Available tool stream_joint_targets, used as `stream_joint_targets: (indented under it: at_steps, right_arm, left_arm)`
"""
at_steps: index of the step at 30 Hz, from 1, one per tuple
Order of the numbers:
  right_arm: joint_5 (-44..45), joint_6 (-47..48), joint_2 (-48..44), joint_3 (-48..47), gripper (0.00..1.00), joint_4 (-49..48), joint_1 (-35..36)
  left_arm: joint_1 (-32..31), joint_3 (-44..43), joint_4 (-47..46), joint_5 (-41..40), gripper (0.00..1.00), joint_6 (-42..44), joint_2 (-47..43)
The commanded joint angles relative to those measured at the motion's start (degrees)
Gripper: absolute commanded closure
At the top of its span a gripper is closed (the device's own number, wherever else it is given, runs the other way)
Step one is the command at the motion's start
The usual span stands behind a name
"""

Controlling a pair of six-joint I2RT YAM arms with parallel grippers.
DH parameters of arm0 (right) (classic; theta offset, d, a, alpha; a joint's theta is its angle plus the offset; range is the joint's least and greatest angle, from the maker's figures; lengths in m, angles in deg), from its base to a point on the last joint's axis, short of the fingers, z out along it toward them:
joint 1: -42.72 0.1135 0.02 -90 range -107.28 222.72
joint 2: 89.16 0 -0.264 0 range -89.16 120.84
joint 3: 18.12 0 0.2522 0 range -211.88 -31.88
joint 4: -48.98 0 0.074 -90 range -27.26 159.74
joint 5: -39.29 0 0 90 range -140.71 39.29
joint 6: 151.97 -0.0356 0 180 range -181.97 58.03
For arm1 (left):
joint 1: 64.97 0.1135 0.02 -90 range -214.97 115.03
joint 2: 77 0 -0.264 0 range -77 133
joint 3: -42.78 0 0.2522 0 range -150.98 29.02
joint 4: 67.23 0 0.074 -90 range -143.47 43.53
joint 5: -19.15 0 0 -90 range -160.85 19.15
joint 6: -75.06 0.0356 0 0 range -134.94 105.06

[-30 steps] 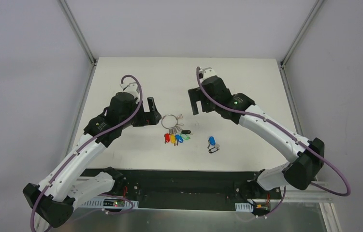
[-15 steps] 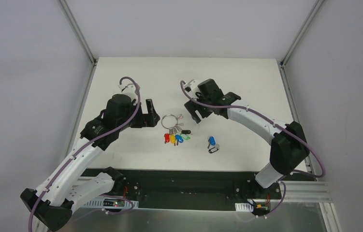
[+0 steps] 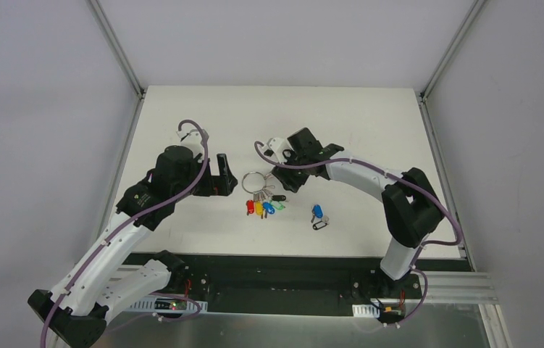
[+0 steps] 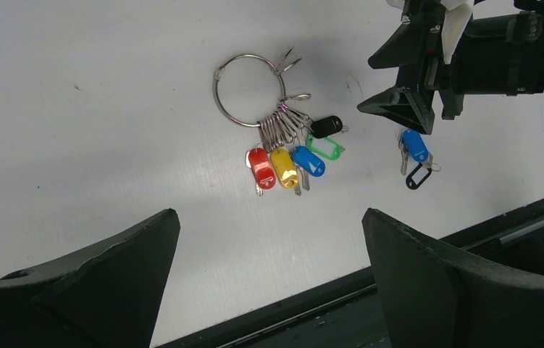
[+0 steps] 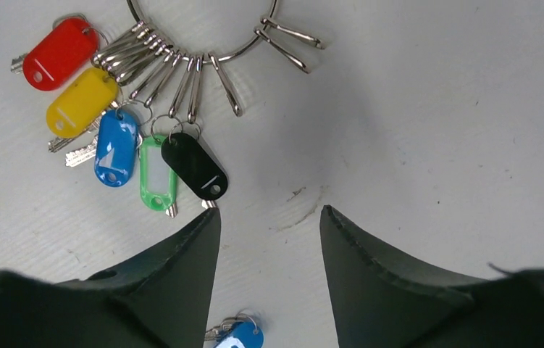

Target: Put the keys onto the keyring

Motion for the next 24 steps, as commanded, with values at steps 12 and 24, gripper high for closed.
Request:
stream_joint_targets:
  at_steps: [12,24]
  right_arm:
    - [-4.12,0.92,5.95,-0.81,0.53,-9.27,1.10]
    - [-4.75,1.22,9.12,-1.56,0.57,-11.89,2.69]
  left_arm:
    - [-0.25,0.57,0.43,0.38,0.01,1.55,-1.25]
    - [-0.20,0.91,0.50,0.38,0.01,1.64,-1.81]
